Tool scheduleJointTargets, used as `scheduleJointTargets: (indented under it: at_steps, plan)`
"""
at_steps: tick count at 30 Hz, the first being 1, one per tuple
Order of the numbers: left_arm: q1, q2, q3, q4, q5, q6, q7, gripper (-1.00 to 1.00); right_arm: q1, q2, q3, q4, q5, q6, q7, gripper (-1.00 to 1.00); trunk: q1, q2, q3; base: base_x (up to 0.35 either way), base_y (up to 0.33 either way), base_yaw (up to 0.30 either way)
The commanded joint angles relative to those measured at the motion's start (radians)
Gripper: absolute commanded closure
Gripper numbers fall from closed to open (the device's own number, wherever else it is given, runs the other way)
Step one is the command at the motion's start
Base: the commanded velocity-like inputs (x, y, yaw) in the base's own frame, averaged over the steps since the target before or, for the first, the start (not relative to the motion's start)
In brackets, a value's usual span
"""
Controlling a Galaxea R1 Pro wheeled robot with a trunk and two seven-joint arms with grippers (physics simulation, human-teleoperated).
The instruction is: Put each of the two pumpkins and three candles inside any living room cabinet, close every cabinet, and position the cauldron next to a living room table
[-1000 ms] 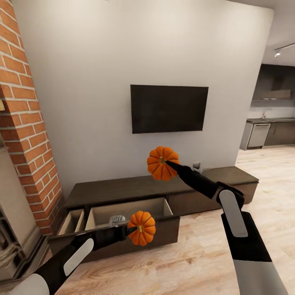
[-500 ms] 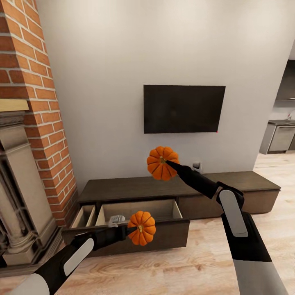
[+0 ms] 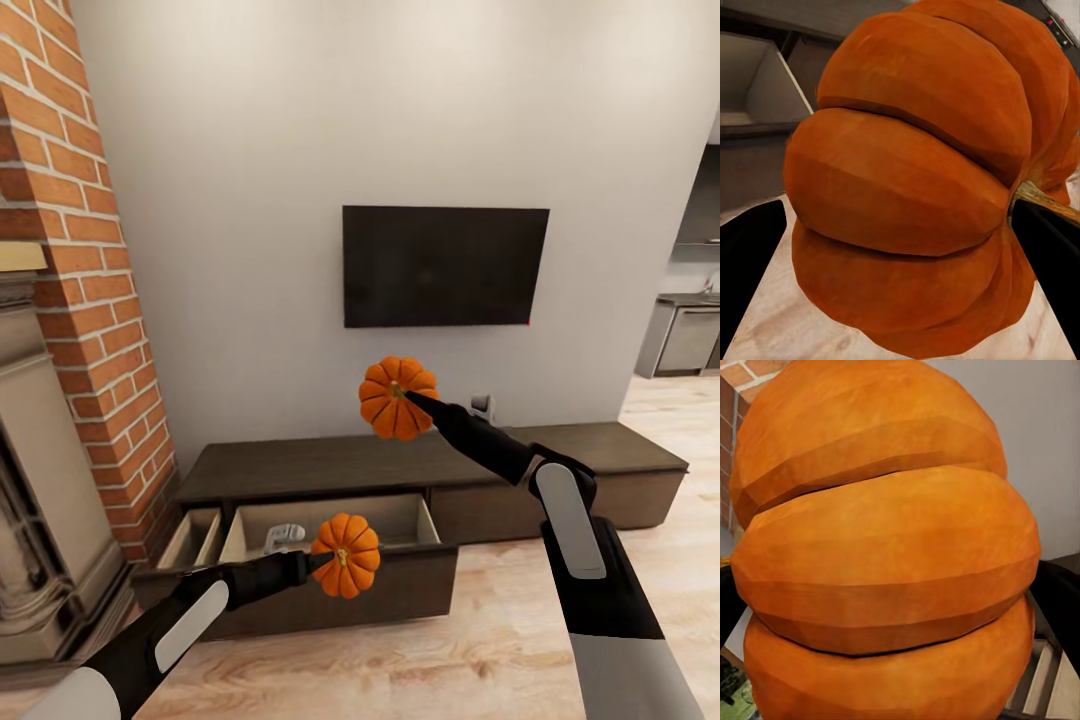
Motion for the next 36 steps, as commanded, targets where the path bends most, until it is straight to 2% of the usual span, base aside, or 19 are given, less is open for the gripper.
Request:
scheduleJointTargets:
  at_steps: [1,11,13,17,21,28,33,36]
  plan:
    - [-0.001,0.001,-0.002,0.0,0.01,0.005,0.001,1.0,-0.001,0.0,-0.002,0.0,0.004,0.005,0.003,1.0,0.0,-0.001,-0.001,0.276,0.097,0.0]
    - [-0.001,0.001,0.001,-0.001,0.011,0.004,0.0,1.0,-0.001,0.001,0.0,0.012,0.003,0.005,-0.001,1.0,0.0,-0.001,-0.001,0.237,0.049,0.0]
    - [-0.001,0.001,0.001,-0.002,0.011,0.004,0.0,1.0,-0.001,0.001,0.005,0.018,0.001,0.009,-0.036,1.0,0.0,-0.001,-0.001,0.037,0.002,0.0]
    - [-0.001,0.003,0.002,-0.002,0.014,0.004,-0.001,1.0,-0.001,0.002,0.044,0.077,-0.006,0.016,-0.177,1.0,0.0,-0.001,-0.001,0.011,0.001,0.0]
    - [0.0,0.009,0.006,-0.002,0.02,0.004,-0.001,1.0,-0.002,0.003,0.056,0.175,-0.009,0.017,-0.226,1.0,0.0,-0.001,-0.001,0.002,0.0,0.0]
    - [0.0,0.018,0.114,-0.001,0.023,0.007,-0.001,1.0,-0.004,0.003,0.059,0.215,-0.013,0.018,-0.238,1.0,0.0,-0.001,-0.001,0.0,0.0,0.0]
    - [0.0,0.044,0.147,-0.001,0.025,0.014,-0.001,1.0,-0.005,0.001,0.059,0.253,-0.005,0.019,-0.237,1.0,0.0,-0.001,-0.001,0.0,0.0,0.0]
    - [-0.001,0.051,0.182,-0.001,0.023,0.05,0.001,1.0,-0.005,0.001,0.059,0.261,-0.002,0.019,-0.237,1.0,0.0,-0.001,-0.001,0.0,0.0,0.0]
